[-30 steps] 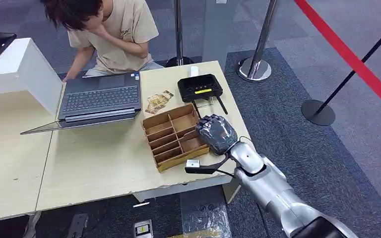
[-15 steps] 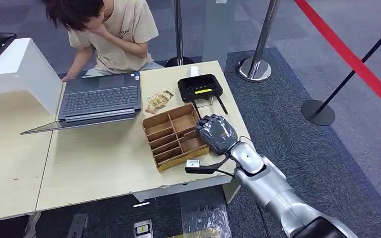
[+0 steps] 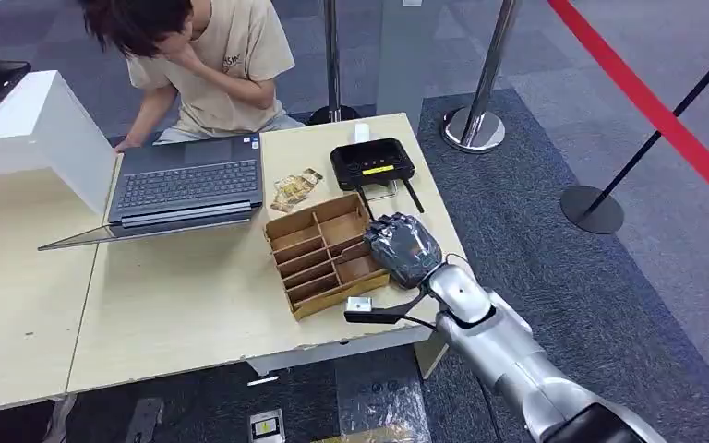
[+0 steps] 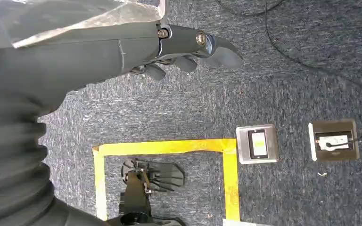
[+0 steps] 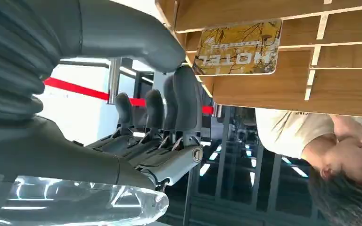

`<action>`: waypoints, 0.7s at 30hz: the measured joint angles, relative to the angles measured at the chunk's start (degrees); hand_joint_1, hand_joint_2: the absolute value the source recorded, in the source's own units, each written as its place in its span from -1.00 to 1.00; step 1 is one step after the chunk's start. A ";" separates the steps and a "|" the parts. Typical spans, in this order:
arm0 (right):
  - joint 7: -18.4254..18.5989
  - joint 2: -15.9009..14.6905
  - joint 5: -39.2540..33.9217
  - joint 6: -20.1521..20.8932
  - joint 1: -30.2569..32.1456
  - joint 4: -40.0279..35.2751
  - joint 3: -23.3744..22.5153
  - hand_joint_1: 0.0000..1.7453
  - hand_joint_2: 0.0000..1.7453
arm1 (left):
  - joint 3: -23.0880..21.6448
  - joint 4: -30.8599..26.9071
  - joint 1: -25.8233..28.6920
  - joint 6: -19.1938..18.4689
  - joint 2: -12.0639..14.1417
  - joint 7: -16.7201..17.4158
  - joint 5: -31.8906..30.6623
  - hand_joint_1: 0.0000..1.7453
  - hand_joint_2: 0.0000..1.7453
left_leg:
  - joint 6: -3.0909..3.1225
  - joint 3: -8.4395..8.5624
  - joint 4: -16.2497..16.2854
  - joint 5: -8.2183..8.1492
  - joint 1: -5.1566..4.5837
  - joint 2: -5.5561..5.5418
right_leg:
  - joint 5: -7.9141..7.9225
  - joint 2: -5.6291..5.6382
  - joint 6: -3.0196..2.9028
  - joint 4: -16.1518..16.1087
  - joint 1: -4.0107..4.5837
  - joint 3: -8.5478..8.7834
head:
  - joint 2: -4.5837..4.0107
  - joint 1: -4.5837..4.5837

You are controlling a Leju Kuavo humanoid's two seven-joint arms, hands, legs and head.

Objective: Pass the card to the sensor for recognition and then transmit it.

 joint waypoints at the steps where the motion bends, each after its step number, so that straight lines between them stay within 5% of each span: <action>1: -0.48 0.15 -1.52 -0.15 0.15 -0.09 -0.04 -1.00 -1.00 | 0.00 0.00 0.03 -0.11 0.00 -0.24 0.15 -1.00 -1.00 | 0.00 0.03 0.00 0.00 0.01 -0.01 | 0.00 0.00 0.00 0.00 0.00 0.00 | 0.00 0.00; 5: -0.51 1.12 -31.31 -0.26 3.65 -6.33 -7.95 -1.00 -1.00 | 0.00 0.02 1.88 -3.02 0.78 -4.72 1.88 -1.00 -1.00 | 0.00 0.05 0.01 -0.02 -0.03 -0.21 | -0.06 -0.12 0.06 -0.02 -0.03 0.01 | 0.00 0.00; 6: 0.30 0.65 -38.53 0.13 3.76 -7.45 -10.77 1.00 -1.00 | 0.00 0.02 2.50 -3.23 1.07 -5.11 2.08 -1.00 -1.00 | 0.00 0.04 0.01 -0.01 -0.02 -0.32 | -0.07 -0.18 0.05 -0.04 -0.02 0.04 | 0.00 0.02; 8: 0.72 0.04 -45.43 0.24 4.34 -9.74 -14.70 1.00 -1.00 | 0.02 0.11 3.89 -3.30 1.57 -5.31 2.17 -1.00 -1.00 | -0.01 0.04 0.01 -0.03 -0.02 -0.20 | -0.05 -0.07 0.05 -0.06 -0.02 0.01 | 0.00 0.15; 13: 1.09 0.17 -38.36 0.15 6.03 -13.31 -19.34 1.00 -1.00 | 0.02 0.17 3.72 -3.37 2.10 -5.33 2.12 -1.00 -1.00 | 0.04 0.11 0.01 -0.07 -0.05 0.04 | -0.04 0.08 0.06 -0.06 -0.05 0.02 | 0.00 0.09; 14: 1.09 0.24 -38.23 0.09 6.25 -13.88 -20.16 -1.00 -1.00 | 0.02 0.17 3.93 -3.37 2.08 -5.33 2.12 -1.00 -1.00 | 0.04 0.10 0.01 -0.07 -0.04 0.03 | -0.04 0.07 0.06 -0.06 -0.04 0.01 | 0.00 0.11; 21: 1.33 0.13 -38.49 -1.35 7.03 -16.24 -23.60 -1.00 -1.00 | 0.02 0.17 3.89 -4.92 2.56 -4.62 1.92 -1.00 -1.00 | 0.04 0.11 0.01 -0.07 -0.03 0.09 | -0.03 0.09 0.06 -0.05 -0.03 0.02 | 0.00 0.13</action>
